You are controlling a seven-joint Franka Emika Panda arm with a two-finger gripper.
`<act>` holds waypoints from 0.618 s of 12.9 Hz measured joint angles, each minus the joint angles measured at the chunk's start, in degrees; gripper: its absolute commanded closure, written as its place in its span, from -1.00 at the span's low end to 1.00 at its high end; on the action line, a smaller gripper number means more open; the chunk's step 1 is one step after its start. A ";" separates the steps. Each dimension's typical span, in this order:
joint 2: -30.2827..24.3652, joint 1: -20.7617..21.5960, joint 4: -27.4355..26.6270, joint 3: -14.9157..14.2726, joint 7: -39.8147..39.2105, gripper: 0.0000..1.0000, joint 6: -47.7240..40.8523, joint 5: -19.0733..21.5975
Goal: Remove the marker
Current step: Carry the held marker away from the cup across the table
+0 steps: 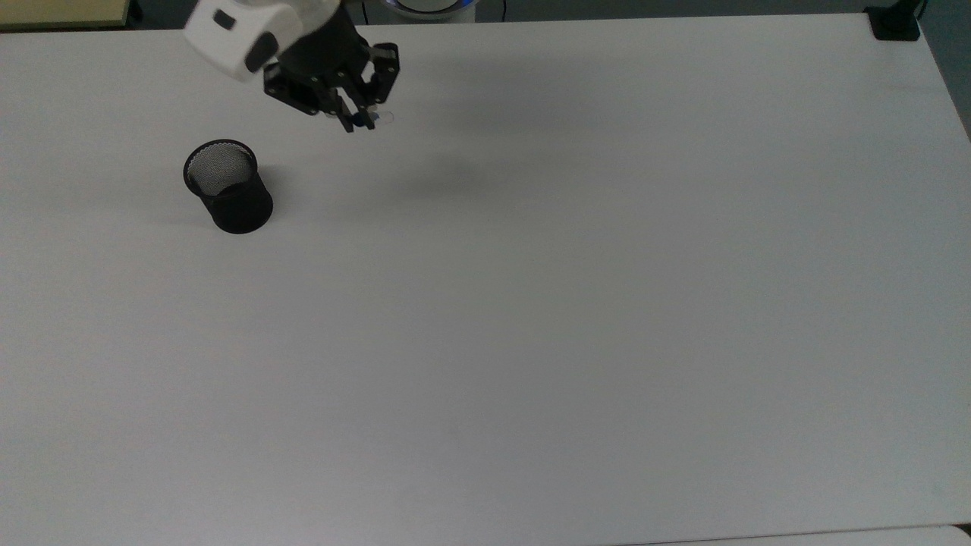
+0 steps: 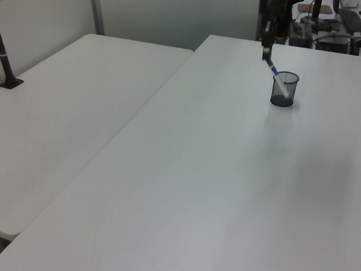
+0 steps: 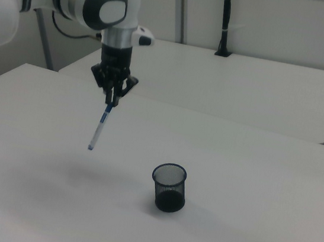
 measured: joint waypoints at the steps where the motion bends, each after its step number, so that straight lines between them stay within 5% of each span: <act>1: 1.21 1.12 -0.33 0.00 0.41 0.65 -0.20 -0.36; 8: 10.82 9.73 -2.80 0.00 2.39 0.62 -2.61 -5.74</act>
